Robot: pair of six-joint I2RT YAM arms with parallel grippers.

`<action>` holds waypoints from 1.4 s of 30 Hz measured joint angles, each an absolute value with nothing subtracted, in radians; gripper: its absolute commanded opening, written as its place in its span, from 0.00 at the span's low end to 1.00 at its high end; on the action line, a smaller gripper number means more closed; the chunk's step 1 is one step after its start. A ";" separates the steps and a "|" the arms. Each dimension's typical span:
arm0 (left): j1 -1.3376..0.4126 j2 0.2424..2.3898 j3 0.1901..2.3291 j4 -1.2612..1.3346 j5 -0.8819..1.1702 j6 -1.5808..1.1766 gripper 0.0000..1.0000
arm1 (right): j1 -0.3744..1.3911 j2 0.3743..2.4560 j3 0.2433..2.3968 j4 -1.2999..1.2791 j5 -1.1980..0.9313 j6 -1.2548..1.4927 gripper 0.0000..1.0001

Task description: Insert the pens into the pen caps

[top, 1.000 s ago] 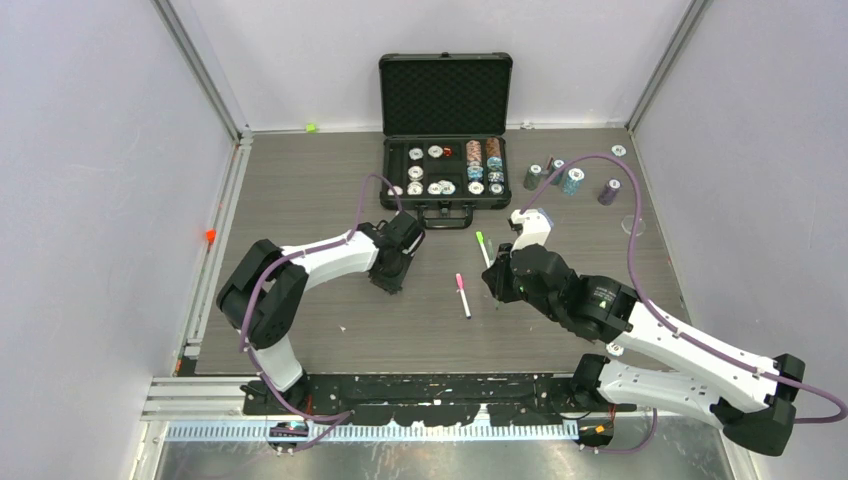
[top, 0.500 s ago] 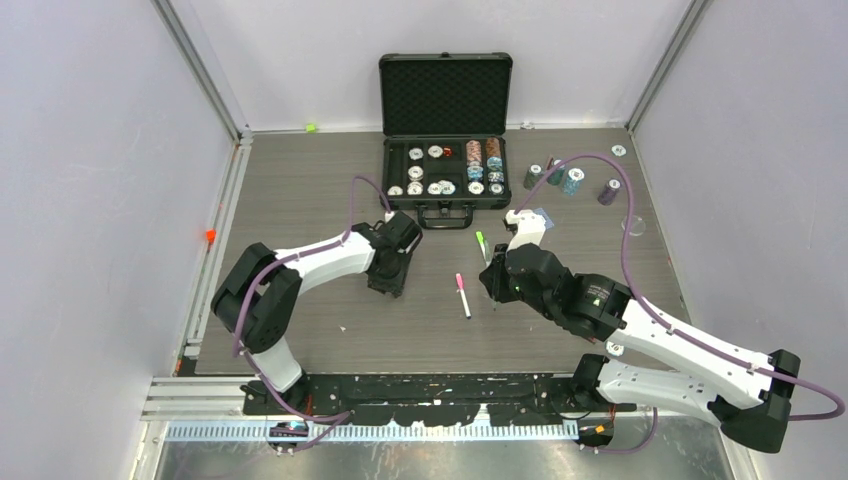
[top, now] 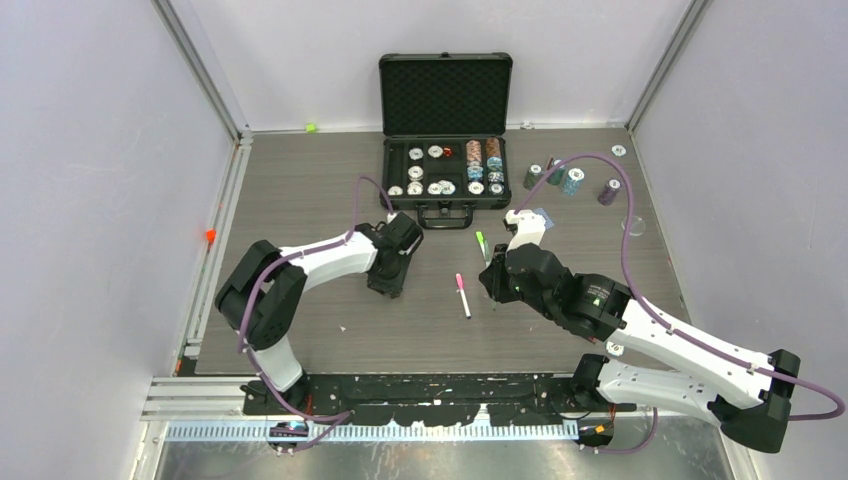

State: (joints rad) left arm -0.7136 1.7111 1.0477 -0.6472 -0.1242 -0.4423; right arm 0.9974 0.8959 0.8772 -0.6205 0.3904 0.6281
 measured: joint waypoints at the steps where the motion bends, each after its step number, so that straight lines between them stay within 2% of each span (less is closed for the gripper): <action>1: -0.714 1.718 1.048 -0.647 -0.123 -0.440 0.31 | 0.997 0.896 0.877 -0.620 0.390 0.629 0.00; 31: -0.719 1.751 1.083 -0.649 -0.126 -0.385 0.25 | 0.997 0.896 0.863 -0.614 0.390 0.631 0.00; 35: -0.720 1.751 1.084 -0.648 -0.128 -0.385 0.17 | 0.997 0.896 0.863 -0.614 0.390 0.631 0.01; 39: -0.723 1.753 1.085 -0.645 -0.130 -0.386 0.02 | 0.997 0.896 0.863 -0.613 0.390 0.631 0.00; 42: -0.724 1.756 1.089 -0.648 -0.132 -0.385 0.00 | 0.997 0.896 0.861 -0.613 0.390 0.631 0.00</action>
